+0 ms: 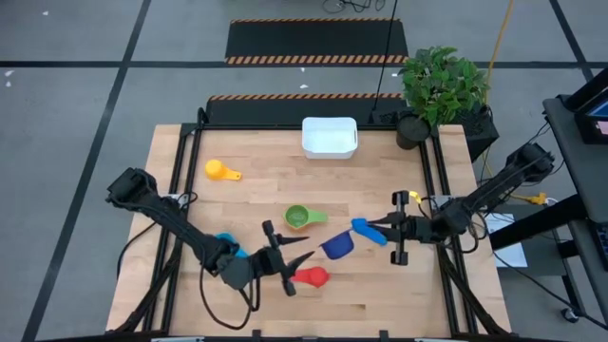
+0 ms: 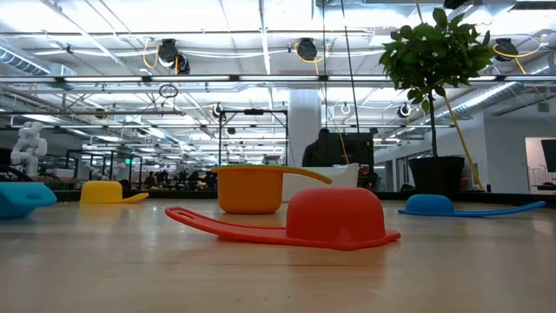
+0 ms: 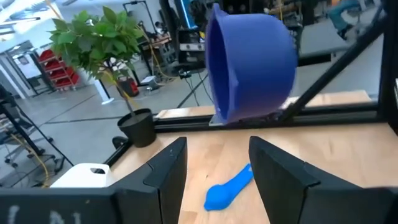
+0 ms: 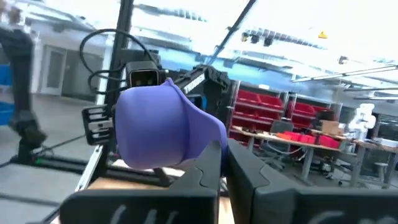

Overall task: Nest measuring cups in basket
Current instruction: Stack the dark blue measuring cup into the green measuring cup

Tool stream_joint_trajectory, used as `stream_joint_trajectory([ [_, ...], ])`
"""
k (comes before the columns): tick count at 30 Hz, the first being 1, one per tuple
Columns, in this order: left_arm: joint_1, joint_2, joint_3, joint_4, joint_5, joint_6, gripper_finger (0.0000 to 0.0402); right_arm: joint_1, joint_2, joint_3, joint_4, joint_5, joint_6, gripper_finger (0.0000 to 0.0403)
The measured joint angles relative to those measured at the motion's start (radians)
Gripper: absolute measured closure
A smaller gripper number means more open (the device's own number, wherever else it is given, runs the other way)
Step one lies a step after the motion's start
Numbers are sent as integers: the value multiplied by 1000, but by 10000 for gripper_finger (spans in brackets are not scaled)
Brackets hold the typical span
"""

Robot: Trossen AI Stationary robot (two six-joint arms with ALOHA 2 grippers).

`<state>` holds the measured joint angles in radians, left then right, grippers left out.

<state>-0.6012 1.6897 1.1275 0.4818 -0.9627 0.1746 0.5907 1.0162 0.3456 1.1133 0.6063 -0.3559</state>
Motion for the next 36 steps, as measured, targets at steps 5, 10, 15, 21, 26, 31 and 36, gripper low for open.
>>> stream_joint_trajectory([
  [5,-1,0,0,73,0,0,227,-1,106,18,110,77,-32,403],
  [10,3,0,0,120,-1,19,227,0,138,31,143,74,-32,403],
  [15,15,1,0,122,28,23,227,0,138,34,139,73,-26,403],
  [21,25,1,0,121,89,22,229,0,138,35,137,71,-13,403],
  [26,25,1,0,121,108,28,270,0,138,35,132,69,-12,403],
  [31,24,1,0,119,109,37,333,0,138,35,132,69,-13,403],
  [36,24,1,0,104,103,37,387,0,138,35,133,70,-16,403],
])
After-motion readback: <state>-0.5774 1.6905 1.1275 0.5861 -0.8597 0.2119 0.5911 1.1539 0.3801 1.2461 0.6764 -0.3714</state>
